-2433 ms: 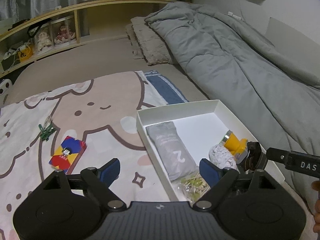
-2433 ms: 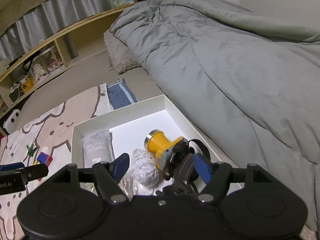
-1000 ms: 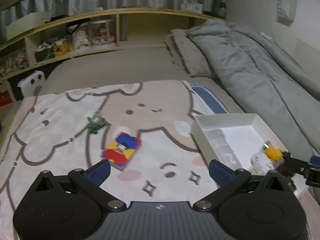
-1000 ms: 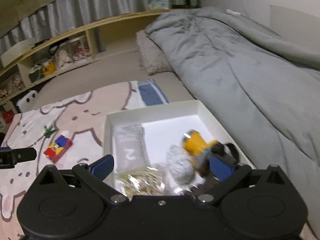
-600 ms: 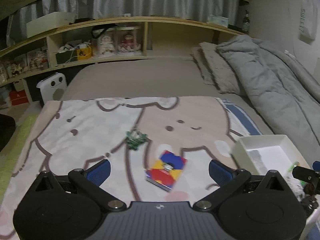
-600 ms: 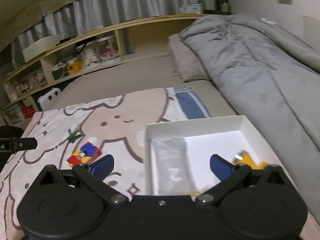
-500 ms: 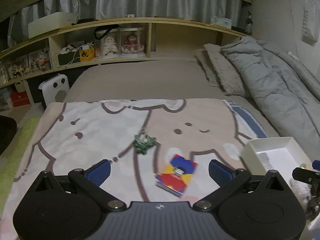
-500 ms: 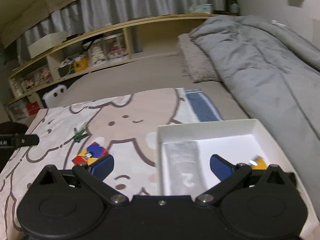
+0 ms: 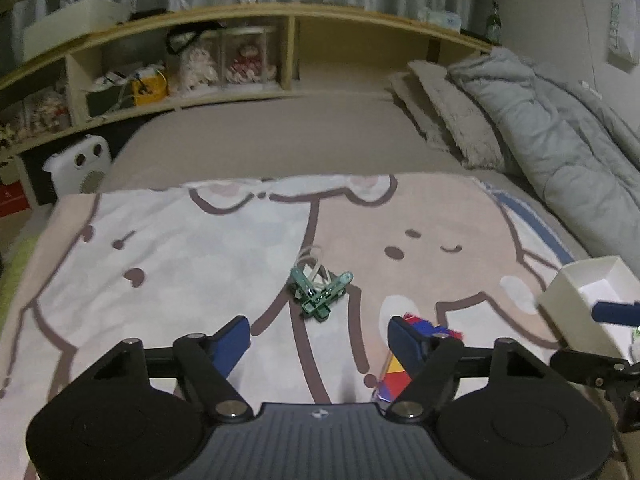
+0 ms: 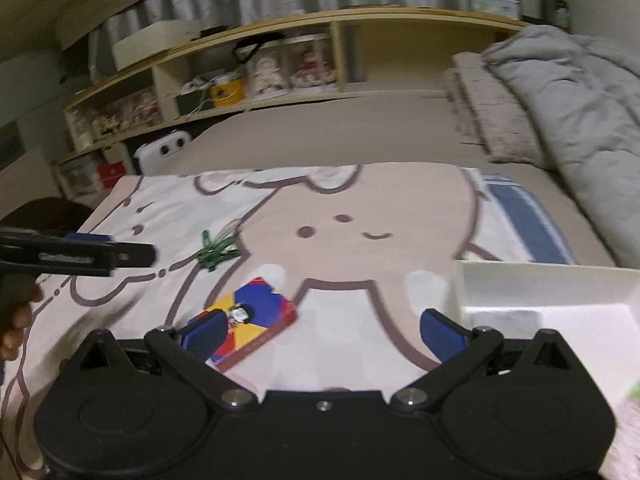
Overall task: Organize objects
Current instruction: 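Withdraw both tools from the tray toward the green clip and card box, then grasp the green clip with the left tool while the right tool grasps the card box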
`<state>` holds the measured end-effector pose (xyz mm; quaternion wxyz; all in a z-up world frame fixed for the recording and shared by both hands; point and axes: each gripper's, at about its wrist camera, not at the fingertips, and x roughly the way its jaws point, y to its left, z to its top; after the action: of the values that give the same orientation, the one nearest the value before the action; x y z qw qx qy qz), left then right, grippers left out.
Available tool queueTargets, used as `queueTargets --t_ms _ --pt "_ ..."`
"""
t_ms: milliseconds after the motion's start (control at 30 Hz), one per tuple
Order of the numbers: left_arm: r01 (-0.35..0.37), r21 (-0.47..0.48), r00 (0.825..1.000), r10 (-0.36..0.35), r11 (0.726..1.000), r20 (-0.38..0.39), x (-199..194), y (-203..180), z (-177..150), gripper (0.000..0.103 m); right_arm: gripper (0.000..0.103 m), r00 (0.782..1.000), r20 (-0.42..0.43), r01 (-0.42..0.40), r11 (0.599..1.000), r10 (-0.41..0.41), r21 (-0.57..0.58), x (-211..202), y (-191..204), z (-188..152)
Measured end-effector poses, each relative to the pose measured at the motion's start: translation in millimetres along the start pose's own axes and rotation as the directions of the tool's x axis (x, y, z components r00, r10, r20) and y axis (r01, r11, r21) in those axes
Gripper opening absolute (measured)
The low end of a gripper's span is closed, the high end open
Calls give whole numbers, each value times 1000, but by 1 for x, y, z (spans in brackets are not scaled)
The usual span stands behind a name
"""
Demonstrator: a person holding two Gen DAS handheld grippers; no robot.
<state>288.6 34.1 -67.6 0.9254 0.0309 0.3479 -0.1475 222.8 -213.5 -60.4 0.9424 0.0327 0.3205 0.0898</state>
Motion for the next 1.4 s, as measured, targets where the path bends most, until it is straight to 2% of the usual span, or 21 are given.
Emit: queueTargets --t_ms 167,267,400,567,767,833,867,900,1000,1100,1200,1300,1400 --pt "37 -2 999 -37 999 -28 31 6 -3 67 103 994 -13 -107 990 106 -88 33 11 6" --pt "52 -17 998 -53 998 -42 48 9 -1 64 103 983 -53 -185 966 178 -179 54 18 11" --pt "51 16 997 -50 999 -56 66 7 2 62 103 967 -106 -254 929 234 -269 78 23 11" --pt "43 33 997 -40 999 -66 86 8 6 60 103 944 -172 -322 894 280 -312 103 24 6" --pt "19 35 997 -17 999 -72 105 9 8 60 103 911 -189 -409 864 367 -294 118 24 6" --pt "22 34 998 -20 999 -63 106 8 8 53 103 888 -225 -453 842 400 -291 119 26 7" --pt "21 30 998 -19 999 -61 106 9 8 47 103 872 -257 -482 823 417 -300 119 29 6" --pt "19 26 998 -18 999 -57 106 9 8 40 103 867 -272 -491 807 417 -329 116 33 3" --pt "7 25 999 -5 1000 -51 106 9 8 32 103 857 -305 -510 768 414 -389 109 41 -5" --pt "-2 27 999 4 1000 -49 102 9 7 31 102 871 -300 -483 787 389 -383 109 47 -5" --pt "1 21 999 1 1000 -53 98 9 5 31 101 894 -288 -437 806 342 -399 114 59 -5" --pt "-1 -1 999 1 1000 -48 91 11 3 31 93 918 -266 -386 821 296 -420 118 68 -7" --pt "-11 -25 999 10 1000 -43 81 12 0 31 90 926 -251 -364 840 281 -403 115 66 -6"
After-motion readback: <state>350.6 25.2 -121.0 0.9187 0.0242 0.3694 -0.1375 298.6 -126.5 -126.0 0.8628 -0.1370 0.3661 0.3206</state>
